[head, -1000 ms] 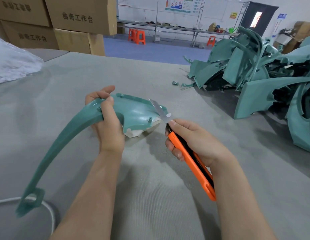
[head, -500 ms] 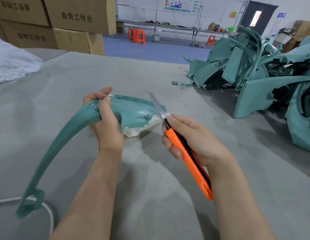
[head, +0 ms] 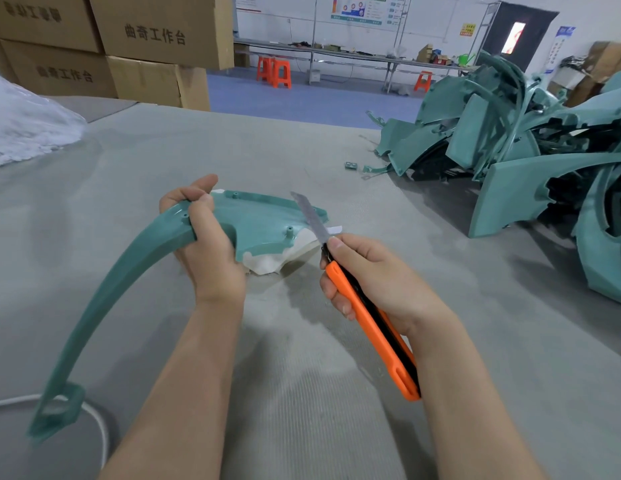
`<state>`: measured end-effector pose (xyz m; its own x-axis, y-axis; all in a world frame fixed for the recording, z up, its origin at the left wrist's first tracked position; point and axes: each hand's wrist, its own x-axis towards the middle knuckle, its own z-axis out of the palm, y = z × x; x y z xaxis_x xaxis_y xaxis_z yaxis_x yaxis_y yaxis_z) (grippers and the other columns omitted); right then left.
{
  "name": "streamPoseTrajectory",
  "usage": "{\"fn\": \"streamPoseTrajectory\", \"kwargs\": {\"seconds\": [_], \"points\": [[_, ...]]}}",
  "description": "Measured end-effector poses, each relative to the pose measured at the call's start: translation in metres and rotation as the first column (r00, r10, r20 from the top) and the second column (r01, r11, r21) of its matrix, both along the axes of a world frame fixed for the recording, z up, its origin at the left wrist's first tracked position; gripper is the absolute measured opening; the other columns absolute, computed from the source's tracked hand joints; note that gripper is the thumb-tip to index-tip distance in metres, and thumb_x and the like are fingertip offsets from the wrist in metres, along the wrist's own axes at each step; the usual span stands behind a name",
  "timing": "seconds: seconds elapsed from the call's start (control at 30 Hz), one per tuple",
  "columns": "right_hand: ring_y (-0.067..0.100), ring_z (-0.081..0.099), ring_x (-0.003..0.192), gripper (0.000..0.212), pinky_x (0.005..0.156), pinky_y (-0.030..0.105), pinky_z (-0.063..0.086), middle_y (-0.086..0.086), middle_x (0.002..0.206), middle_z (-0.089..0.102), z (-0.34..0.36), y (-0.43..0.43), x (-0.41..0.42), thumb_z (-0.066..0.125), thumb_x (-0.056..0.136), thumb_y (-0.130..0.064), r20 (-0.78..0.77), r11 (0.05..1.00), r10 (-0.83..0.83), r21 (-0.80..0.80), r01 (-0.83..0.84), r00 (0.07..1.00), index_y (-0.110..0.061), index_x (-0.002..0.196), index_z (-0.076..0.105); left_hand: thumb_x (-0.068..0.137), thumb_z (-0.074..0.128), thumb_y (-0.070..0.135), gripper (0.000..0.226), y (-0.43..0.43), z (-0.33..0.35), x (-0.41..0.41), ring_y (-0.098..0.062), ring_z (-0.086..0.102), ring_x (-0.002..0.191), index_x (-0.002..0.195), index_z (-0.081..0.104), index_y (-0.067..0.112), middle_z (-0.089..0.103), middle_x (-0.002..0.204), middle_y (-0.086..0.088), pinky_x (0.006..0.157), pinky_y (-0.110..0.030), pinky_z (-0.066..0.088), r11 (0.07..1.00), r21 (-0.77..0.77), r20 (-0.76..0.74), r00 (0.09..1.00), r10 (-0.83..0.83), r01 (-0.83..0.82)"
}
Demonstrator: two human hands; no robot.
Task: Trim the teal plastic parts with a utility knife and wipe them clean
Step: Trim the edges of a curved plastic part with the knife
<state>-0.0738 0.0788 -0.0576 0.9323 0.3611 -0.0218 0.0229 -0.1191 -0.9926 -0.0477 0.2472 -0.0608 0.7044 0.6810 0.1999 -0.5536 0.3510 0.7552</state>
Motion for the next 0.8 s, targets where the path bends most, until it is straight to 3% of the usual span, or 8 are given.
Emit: {"fn": "streamPoseTrajectory", "kwargs": {"seconds": [0.3, 0.43, 0.63, 0.73, 0.8], "points": [[0.012, 0.046, 0.038, 0.032, 0.04, 0.021, 0.039, 0.004, 0.057, 0.058, 0.002, 0.004, -0.003, 0.037, 0.106, -0.027, 0.004, 0.999, 0.019, 0.027, -0.019, 1.0, -0.01, 0.083, 0.052, 0.077, 0.043, 0.016, 0.006, 0.0, 0.0, -0.001, -0.008, 0.061, 0.083, 0.082, 0.045, 0.018, 0.065, 0.108, -0.006, 0.074, -0.028, 0.049, 1.0, -0.02, 0.035, 0.999, 0.008, -0.008], [0.012, 0.046, 0.038, 0.033, 0.04, 0.021, 0.038, 0.005, 0.058, 0.058, 0.002, 0.009, -0.006, 0.037, 0.106, -0.028, -0.004, 0.996, 0.072, 0.047, -0.072, 0.997, -0.012, 0.082, 0.053, 0.077, 0.043, 0.018, 0.006, -0.001, 0.0, -0.002, -0.01, 0.059, 0.088, 0.082, 0.045, 0.02, 0.065, 0.11, -0.004, 0.076, -0.029, 0.048, 1.0, 0.008, 0.004, 1.0, 0.017, -0.017], [0.01, 0.042, 0.034, 0.033, 0.038, 0.018, 0.035, 0.006, 0.056, 0.055, 0.005, 0.013, -0.012, 0.036, 0.105, -0.025, -0.001, 0.955, 0.191, 0.231, -0.185, 0.982, -0.011, 0.081, 0.053, 0.077, 0.044, 0.019, 0.006, -0.003, 0.002, -0.004, -0.015, 0.058, 0.088, 0.083, 0.045, 0.018, 0.065, 0.117, -0.012, 0.07, -0.024, 0.048, 0.998, -0.058, 0.0, 1.0, -0.019, 0.018], [0.01, 0.041, 0.034, 0.032, 0.036, 0.017, 0.034, 0.006, 0.055, 0.054, 0.009, 0.009, -0.011, 0.036, 0.104, -0.025, -0.013, 0.927, 0.124, 0.357, -0.111, 0.992, -0.011, 0.08, 0.053, 0.087, 0.043, 0.014, 0.005, -0.005, 0.002, -0.004, -0.016, 0.058, 0.087, 0.084, 0.044, 0.018, 0.064, 0.121, -0.013, 0.068, -0.024, 0.049, 0.997, -0.069, -0.016, 0.999, -0.035, 0.034], [0.011, 0.042, 0.035, 0.032, 0.037, 0.017, 0.035, 0.005, 0.056, 0.055, 0.009, 0.007, -0.009, 0.038, 0.105, -0.026, -0.014, 0.94, 0.008, 0.342, -0.002, 1.0, -0.01, 0.081, 0.054, 0.093, 0.04, 0.009, 0.013, -0.004, 0.001, -0.003, -0.012, 0.057, 0.082, 0.084, 0.044, 0.018, 0.064, 0.121, -0.014, 0.066, -0.022, 0.048, 0.996, -0.083, -0.031, 0.999, -0.024, 0.022]]}}
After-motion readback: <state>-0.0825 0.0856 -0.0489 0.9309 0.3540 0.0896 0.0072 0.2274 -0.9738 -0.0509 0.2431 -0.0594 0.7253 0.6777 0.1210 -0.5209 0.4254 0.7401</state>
